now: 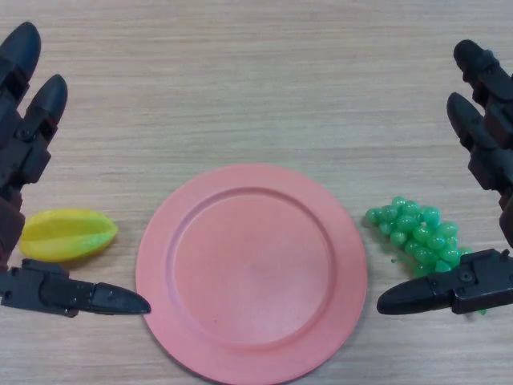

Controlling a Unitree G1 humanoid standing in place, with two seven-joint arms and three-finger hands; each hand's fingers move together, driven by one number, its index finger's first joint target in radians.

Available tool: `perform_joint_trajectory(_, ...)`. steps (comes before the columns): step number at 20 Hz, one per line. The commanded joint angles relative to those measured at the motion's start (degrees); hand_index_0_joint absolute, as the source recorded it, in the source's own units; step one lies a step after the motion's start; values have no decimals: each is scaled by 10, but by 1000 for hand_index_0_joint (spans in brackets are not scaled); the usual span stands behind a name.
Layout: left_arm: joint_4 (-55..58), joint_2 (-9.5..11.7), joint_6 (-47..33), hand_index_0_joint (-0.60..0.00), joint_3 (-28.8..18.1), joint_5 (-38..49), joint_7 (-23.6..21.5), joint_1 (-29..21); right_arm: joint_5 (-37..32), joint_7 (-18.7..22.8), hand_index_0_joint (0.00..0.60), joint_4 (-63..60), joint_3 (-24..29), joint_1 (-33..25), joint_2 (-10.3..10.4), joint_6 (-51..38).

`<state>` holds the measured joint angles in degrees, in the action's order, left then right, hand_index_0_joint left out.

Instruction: Pick up the green grapes and place it on the plate

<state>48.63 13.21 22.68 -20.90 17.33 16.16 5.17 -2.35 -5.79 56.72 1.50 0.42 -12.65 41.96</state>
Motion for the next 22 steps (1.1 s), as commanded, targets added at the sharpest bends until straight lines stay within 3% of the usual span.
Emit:
perform_joint_trajectory(1,36,19,-34,0,-12,15,4,-10,-4,2,0,29,29,-11,-8,-81)
perform_joint_trajectory(5,42,27,-17,0,-24,31,3,-20,0,2,0,31,31,-19,-10,-69)
perform_joint_trajectory(12,36,23,-32,0,-18,19,-6,-15,9,-2,0,-12,37,-18,-11,-103)
perform_joint_trajectory(18,19,20,-62,0,-31,14,-4,-10,50,-11,0,-224,67,-70,-40,-163)
perform_joint_trajectory(22,17,16,-69,0,-31,14,-8,-5,136,-16,0,-390,55,-105,-61,-220)
